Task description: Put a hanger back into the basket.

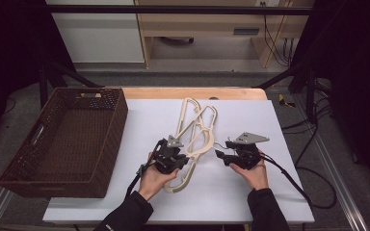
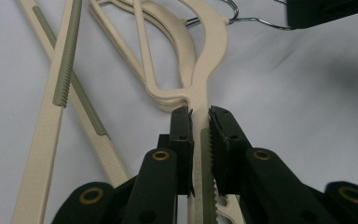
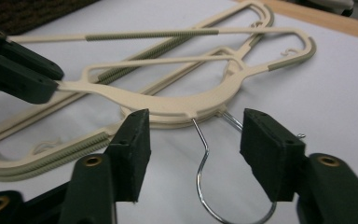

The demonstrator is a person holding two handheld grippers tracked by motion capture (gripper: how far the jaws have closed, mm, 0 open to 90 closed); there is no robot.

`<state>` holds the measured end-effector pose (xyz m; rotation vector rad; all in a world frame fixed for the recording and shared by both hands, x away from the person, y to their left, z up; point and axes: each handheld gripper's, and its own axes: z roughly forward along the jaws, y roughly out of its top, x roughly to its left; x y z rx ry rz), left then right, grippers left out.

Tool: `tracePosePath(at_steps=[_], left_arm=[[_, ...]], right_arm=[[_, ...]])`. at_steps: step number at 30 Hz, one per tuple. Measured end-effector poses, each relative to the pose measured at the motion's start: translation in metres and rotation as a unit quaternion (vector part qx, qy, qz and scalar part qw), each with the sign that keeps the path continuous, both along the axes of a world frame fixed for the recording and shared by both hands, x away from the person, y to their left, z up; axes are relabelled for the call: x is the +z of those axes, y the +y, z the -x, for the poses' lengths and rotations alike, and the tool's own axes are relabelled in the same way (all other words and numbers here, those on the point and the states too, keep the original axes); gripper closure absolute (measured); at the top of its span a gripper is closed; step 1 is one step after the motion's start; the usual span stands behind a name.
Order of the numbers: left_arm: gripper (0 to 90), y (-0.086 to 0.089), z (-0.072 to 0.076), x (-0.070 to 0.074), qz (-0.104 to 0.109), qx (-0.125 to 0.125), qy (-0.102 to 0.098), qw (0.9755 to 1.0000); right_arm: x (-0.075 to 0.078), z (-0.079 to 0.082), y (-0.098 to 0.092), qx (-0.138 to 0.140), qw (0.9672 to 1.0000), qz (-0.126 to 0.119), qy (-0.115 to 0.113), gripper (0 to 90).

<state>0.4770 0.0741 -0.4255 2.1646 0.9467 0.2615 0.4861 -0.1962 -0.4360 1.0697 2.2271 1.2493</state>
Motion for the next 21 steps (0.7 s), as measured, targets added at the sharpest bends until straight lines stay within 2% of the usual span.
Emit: tracePosePath(at_steps=[3, 8, 18, 21], left_arm=[[79.6, 0.001, 0.0, 0.0, 0.001, 0.0, 0.0, 1.0], [79.6, 0.002, 0.001, 0.0, 0.002, 0.0, 0.001, 1.0], [79.6, 0.004, 0.001, -0.002, 0.001, -0.002, 0.005, 1.0], [79.5, 0.004, 0.001, -0.004, 0.0, -0.001, 0.007, 1.0]], right_arm=[[-0.009, -0.008, 0.006, 0.003, 0.9997, 0.017, 0.016, 50.7], [-0.018, -0.015, 0.009, 0.006, 0.9991, 0.035, 0.024, 62.1], [-0.025, -0.019, 0.011, 0.017, 0.998, 0.039, 0.047, 80.6], [-0.028, -0.02, 0.012, 0.015, 0.9976, 0.036, 0.057, 81.3]])
